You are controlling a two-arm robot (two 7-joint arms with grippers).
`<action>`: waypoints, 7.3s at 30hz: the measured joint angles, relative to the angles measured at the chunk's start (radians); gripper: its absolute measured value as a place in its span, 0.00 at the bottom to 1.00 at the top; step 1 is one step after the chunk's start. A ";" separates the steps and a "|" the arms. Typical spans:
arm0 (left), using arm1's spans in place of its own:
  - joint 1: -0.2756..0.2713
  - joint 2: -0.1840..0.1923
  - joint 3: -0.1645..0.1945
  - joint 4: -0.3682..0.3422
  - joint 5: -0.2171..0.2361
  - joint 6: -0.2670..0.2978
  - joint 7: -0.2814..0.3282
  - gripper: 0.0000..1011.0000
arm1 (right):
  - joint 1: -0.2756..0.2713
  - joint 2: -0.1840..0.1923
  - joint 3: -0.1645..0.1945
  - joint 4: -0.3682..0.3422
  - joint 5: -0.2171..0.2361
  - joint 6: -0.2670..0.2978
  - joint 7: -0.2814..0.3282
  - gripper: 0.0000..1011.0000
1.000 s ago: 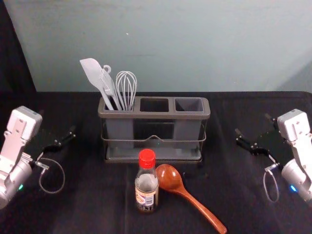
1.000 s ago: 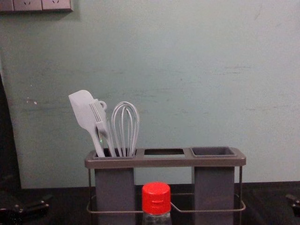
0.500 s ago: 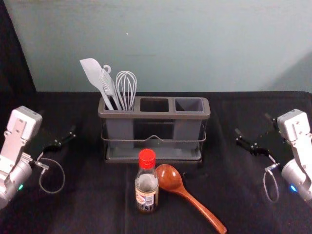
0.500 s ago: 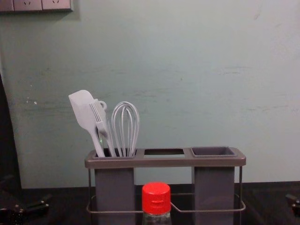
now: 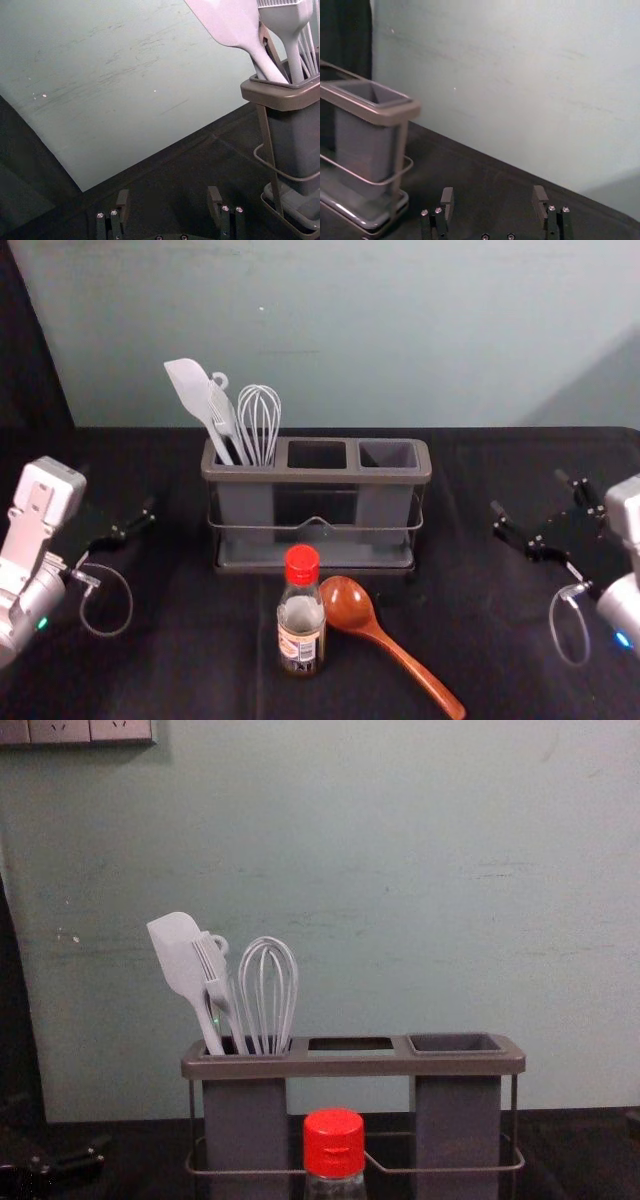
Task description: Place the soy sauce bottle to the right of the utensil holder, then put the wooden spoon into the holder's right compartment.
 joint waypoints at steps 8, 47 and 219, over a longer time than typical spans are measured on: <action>0.000 0.000 0.000 0.000 0.000 0.000 0.000 1.00 | -0.139 0.062 0.073 -0.156 0.018 -0.045 0.002 0.99; 0.000 0.000 0.000 0.000 0.000 0.000 0.000 1.00 | -0.207 0.099 0.016 -0.235 0.324 -0.086 0.539 0.99; 0.000 0.000 0.000 0.000 0.000 0.000 0.000 1.00 | 0.231 -0.141 0.080 0.135 0.115 0.167 0.489 0.38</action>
